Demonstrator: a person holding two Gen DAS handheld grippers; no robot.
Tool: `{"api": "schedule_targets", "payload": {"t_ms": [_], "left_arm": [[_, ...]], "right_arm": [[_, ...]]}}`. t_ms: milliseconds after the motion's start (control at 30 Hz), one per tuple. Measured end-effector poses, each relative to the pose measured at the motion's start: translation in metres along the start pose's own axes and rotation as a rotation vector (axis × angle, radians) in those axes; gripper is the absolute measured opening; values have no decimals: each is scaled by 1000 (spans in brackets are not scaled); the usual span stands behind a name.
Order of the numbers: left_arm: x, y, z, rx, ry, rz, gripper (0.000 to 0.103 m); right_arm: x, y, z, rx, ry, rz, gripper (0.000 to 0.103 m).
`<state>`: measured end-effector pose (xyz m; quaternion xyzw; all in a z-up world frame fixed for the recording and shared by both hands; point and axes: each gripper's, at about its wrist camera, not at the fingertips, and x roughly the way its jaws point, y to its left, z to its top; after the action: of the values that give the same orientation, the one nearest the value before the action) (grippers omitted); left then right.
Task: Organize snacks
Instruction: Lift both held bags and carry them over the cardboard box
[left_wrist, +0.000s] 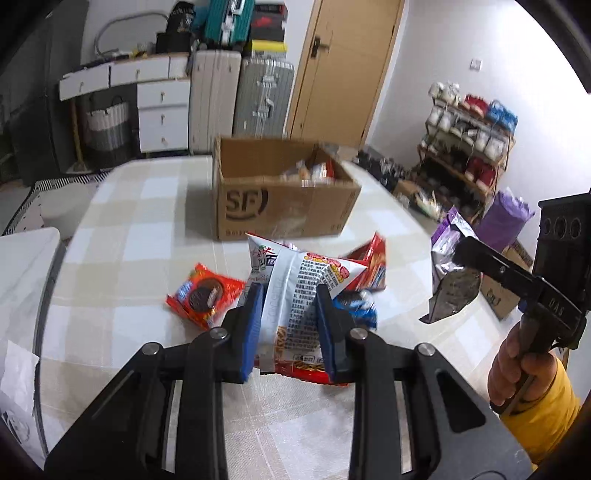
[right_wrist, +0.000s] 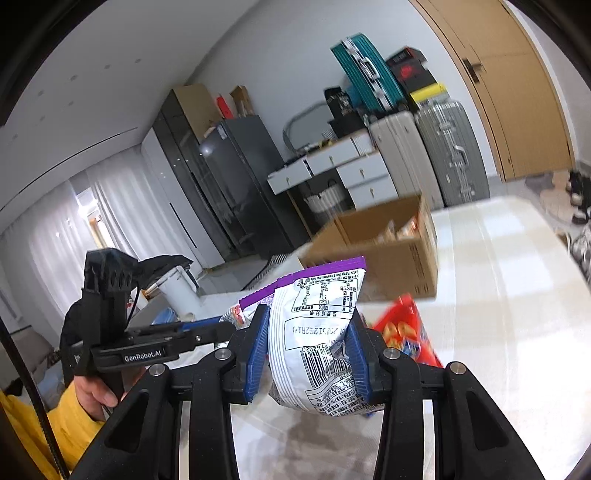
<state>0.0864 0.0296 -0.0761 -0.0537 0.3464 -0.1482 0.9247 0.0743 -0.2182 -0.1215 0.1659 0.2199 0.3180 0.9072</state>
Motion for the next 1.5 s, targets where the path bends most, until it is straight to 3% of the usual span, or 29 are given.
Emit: {"api": "schedule_targets", "payload": {"t_ms": [300,400,467,733,933,1133,1500], "left_arm": [[-90,0,14,-29,-187,-4,25],[-121,-3,10,-39,-242,82,25],[-141,-4,4,-42,-272,82,25],[-168,-12,-8,-28,-269,67,25],[-160,-10,10,-54,-297,99,25],[-137,-13,40,-19,-275,100,25],[-49,-20,126,11,-205,121,25]], "right_arm": [[-17,53,43,-62,-23,29,40],[-15,65,44,-71,-6,11,40],[-15,69,43,-56,7,11,40],[-20,82,38,-30,26,-18,40],[-27,96,53,-64,1,-34,40],[-23,96,77,-97,-12,-49,40],[12,60,156,-103,-34,-109,40]]}}
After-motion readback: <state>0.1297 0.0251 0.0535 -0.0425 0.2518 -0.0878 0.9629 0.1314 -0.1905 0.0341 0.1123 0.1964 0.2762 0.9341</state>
